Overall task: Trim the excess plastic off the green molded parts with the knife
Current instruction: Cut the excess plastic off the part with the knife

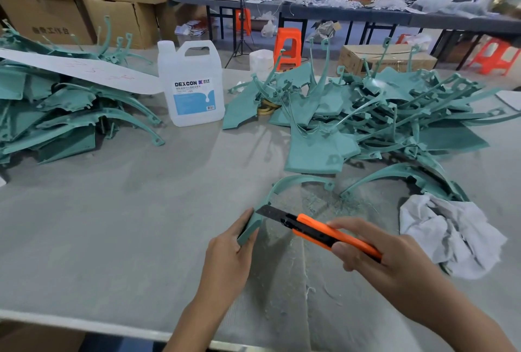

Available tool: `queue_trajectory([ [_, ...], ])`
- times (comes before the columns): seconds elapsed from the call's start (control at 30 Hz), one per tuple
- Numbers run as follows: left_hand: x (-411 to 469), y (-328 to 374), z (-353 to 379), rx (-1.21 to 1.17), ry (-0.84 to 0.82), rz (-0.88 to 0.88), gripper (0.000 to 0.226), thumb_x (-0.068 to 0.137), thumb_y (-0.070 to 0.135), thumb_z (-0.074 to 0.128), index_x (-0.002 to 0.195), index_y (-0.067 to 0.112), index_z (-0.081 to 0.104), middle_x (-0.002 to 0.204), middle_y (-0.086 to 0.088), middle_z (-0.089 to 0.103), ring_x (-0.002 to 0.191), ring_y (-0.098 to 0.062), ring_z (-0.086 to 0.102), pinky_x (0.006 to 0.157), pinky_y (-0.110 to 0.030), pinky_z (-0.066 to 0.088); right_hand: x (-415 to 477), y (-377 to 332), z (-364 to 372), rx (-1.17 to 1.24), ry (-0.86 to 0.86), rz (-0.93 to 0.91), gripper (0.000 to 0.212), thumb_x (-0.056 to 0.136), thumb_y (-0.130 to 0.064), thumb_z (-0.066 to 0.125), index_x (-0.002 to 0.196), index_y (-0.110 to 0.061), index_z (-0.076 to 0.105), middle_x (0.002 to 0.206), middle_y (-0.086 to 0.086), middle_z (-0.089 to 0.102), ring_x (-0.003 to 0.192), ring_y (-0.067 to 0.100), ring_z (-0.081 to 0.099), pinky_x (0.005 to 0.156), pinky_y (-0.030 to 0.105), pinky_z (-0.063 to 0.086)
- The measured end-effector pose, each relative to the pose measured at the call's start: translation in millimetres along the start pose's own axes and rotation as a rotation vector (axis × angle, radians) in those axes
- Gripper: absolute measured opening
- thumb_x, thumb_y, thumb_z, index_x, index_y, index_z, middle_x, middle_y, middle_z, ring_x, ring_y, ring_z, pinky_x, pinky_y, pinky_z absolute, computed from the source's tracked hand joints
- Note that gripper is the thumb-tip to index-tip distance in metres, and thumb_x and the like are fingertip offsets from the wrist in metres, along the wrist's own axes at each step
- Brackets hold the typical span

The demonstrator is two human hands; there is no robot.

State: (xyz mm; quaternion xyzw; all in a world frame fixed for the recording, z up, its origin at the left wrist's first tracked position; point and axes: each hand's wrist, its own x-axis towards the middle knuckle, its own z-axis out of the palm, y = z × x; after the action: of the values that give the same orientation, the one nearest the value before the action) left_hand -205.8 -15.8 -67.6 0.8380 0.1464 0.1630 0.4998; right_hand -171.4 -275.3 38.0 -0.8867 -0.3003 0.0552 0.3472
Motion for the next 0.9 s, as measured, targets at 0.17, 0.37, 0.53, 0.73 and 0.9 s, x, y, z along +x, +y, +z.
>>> queue_trajectory([
  [0.17,1,2,-2,0.04,-0.004,-0.011,0.039,0.099,0.041,0.054,0.136,0.036,0.061,0.11,0.022,0.071,0.1,-0.009,0.065,0.071,-0.008,0.044,22,6,1,-0.038,0.021,-0.028,0.024,0.094,-0.062,0.048,0.116,-0.061,0.054,0.076,-0.016,0.069,0.058,0.009,0.063,0.051,0.021,0.047],
  [0.37,-15,-3,-7,0.106,-0.029,-0.007,0.044,0.099,0.023,0.061,0.142,0.035,0.055,0.114,0.009,0.074,0.095,-0.013,0.064,0.067,-0.004,0.041,45,13,6,-0.058,0.041,0.008,0.025,0.09,-0.065,0.043,0.112,-0.061,0.054,0.077,-0.022,0.068,0.063,0.005,0.064,0.06,0.02,0.048],
  [0.53,-24,-6,-22,0.062,-0.02,-0.045,0.054,0.089,0.057,0.05,0.141,0.042,0.054,0.111,0.021,0.069,0.094,-0.006,0.069,0.078,-0.019,0.051,57,29,19,-0.1,0.089,0.065,0.024,0.097,-0.053,0.051,0.12,-0.049,0.059,0.069,-0.012,0.067,0.062,0.006,0.063,0.064,0.029,0.053],
  [0.73,-30,-7,-19,0.111,0.012,-0.031,0.047,0.097,0.038,0.058,0.143,0.042,0.051,0.123,0.019,0.067,0.104,-0.007,0.066,0.089,-0.02,0.049,57,79,13,-0.292,0.179,0.284,0.022,0.1,-0.043,0.055,0.117,-0.035,0.066,0.069,-0.012,0.066,0.068,0.018,0.063,0.062,0.036,0.044],
  [0.9,-31,-5,-21,0.086,0.027,-0.036,0.047,0.096,0.042,0.057,0.143,0.041,0.052,0.115,0.035,0.055,0.095,0.004,0.063,0.08,0.002,0.039,47,100,9,-0.391,0.231,0.392,0.022,0.101,-0.041,0.055,0.114,-0.027,0.066,0.08,0.001,0.07,0.069,0.028,0.056,0.062,0.035,0.038],
])
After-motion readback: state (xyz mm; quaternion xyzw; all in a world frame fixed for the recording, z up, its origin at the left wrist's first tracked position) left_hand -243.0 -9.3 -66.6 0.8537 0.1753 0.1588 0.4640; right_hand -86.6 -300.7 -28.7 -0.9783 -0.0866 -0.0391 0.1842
